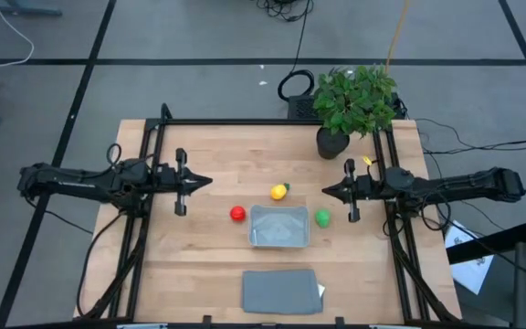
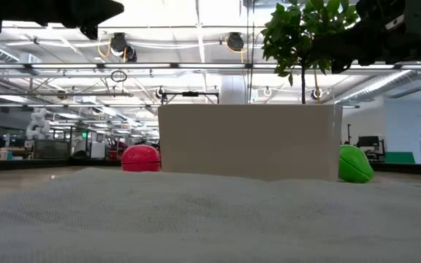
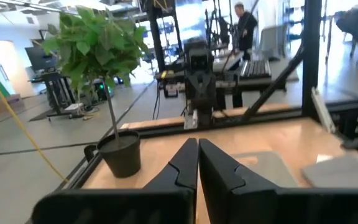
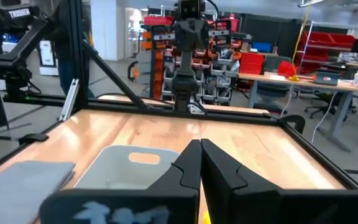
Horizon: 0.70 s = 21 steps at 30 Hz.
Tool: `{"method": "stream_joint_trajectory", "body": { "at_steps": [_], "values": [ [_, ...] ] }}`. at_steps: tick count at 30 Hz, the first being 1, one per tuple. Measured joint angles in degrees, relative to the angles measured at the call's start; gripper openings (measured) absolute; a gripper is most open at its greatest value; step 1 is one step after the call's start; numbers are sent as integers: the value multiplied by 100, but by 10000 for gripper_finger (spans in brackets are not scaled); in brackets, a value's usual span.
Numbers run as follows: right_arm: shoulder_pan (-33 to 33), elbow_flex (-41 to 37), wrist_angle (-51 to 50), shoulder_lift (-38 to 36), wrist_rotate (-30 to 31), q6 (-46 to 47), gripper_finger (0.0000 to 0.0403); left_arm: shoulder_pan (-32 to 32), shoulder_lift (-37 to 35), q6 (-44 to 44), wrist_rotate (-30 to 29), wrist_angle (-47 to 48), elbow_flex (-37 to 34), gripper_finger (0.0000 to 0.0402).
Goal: Pick and placing Produce into tupperware
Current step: Put the pear into the gray bin
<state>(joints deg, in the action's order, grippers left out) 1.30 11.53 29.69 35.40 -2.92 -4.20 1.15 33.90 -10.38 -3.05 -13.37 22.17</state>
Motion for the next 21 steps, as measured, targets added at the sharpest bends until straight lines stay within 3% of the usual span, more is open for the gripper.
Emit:
{"method": "stream_joint_trajectory", "body": {
  "at_steps": [7, 11, 21],
  "values": [
    [-43, 0, -141, 11, 70, -113, 0, 0, 113, -44, 0, -137, 0, 7],
    [-180, 4, -249, 118, 636, -12, 0, 0, 110, -45, 0, -168, 0, 3],
    [-523, 727, -1593, 466, 1214, 237, 0, 0, 110, -259, -2, -170, 0, 27]
  ]
}}
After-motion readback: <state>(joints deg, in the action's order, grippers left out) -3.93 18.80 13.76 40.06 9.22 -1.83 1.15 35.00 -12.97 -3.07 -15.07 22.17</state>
